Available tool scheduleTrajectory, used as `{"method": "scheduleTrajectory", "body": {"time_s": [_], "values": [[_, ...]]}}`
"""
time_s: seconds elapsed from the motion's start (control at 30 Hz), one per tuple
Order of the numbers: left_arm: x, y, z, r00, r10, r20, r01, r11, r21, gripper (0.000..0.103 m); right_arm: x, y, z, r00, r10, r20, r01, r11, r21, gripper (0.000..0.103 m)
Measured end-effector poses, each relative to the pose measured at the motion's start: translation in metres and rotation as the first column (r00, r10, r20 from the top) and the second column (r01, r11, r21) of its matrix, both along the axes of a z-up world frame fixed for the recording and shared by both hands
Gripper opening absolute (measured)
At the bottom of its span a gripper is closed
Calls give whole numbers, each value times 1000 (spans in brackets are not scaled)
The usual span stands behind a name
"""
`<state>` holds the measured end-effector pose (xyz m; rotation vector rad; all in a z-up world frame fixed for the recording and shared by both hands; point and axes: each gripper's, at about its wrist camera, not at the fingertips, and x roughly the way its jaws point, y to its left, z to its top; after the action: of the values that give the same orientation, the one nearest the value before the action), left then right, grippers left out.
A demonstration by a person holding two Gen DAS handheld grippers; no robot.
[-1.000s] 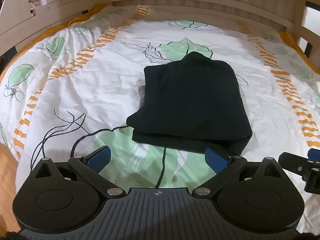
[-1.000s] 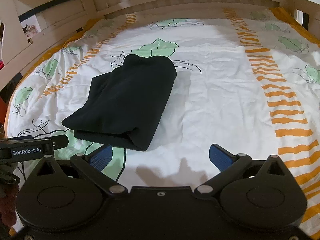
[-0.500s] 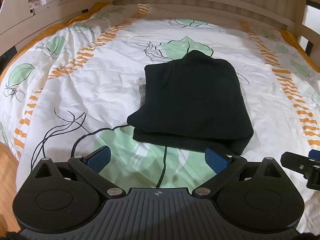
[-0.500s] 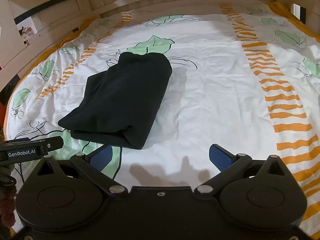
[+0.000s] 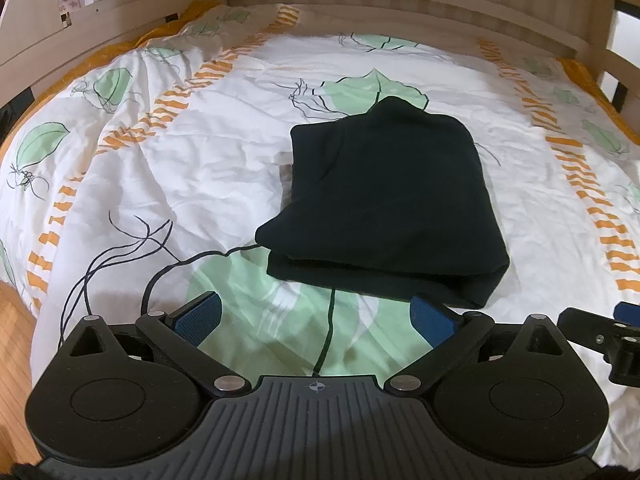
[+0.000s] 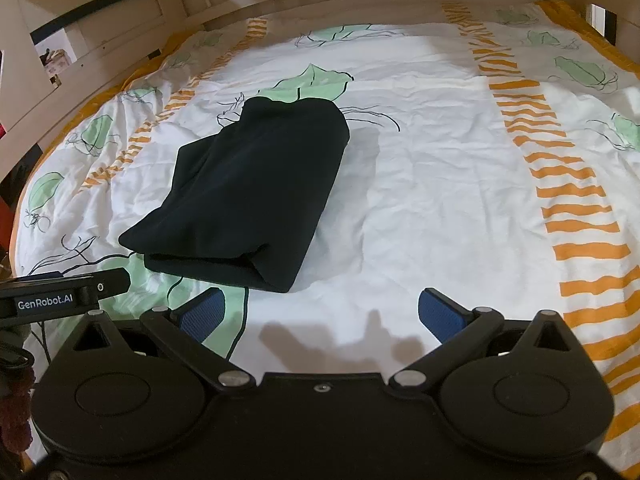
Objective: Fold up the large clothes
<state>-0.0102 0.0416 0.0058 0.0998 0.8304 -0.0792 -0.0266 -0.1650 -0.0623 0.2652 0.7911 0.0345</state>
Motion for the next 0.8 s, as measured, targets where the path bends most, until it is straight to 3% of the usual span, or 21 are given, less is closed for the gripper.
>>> {"method": "scheduleTrajectory", "body": {"time_s": [0.8], "values": [[2, -2, -2, 1000, -6, -11, 6, 1000, 0, 102, 3, 3, -4, 1000, 3, -21, -2, 1000, 22, 102]]}}
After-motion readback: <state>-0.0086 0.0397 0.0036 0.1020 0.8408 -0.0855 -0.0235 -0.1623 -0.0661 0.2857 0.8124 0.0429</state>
